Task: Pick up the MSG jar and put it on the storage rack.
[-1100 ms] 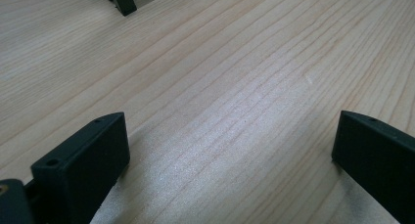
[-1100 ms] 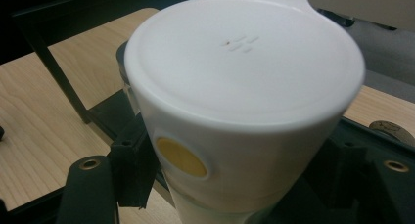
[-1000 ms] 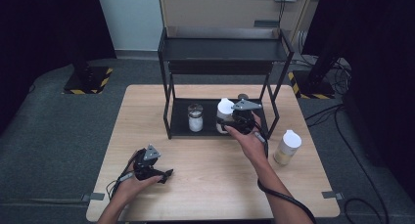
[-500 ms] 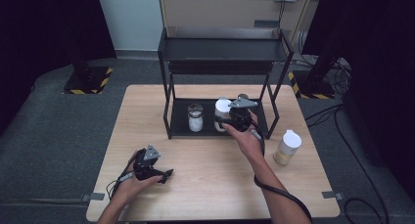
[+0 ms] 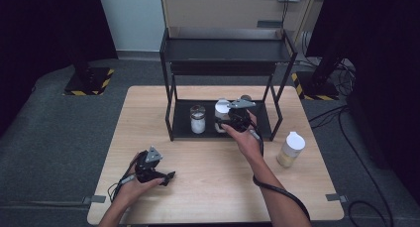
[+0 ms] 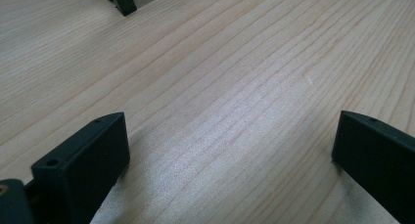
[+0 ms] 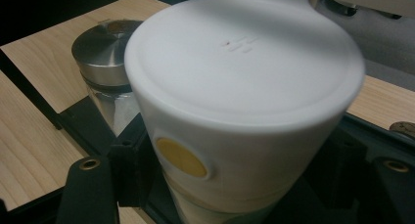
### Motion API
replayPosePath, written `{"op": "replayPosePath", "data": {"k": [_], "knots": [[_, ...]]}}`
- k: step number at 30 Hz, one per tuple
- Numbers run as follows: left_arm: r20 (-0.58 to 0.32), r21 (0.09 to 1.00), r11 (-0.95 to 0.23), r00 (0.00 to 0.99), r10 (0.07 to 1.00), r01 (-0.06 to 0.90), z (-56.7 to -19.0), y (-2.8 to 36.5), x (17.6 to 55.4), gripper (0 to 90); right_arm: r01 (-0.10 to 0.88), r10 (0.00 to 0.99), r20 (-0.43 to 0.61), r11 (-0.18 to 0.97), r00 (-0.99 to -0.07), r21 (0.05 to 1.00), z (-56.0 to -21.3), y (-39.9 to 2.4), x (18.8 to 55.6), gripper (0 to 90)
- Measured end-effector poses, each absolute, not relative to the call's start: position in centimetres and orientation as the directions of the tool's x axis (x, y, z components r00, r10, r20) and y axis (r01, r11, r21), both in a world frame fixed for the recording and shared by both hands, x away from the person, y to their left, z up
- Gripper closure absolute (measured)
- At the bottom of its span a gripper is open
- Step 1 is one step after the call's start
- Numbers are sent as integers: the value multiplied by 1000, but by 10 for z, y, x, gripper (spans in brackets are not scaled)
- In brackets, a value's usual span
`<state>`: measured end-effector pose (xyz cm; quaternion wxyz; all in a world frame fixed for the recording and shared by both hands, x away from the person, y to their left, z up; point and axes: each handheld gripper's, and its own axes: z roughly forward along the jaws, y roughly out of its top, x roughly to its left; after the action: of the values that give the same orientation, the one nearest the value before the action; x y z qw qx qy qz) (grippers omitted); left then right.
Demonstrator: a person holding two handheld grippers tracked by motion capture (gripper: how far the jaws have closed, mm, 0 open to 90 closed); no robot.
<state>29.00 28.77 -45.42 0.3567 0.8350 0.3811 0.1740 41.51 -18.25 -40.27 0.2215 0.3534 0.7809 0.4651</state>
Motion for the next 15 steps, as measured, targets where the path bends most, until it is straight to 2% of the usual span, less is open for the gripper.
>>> {"op": "replayPosePath", "data": {"k": [15], "knots": [[21, 729, -455, 647, 762, 512, -454, 287, 289, 0, 360, 760, -17, 327, -650, 874, -409, -177, 422, 314]]}}
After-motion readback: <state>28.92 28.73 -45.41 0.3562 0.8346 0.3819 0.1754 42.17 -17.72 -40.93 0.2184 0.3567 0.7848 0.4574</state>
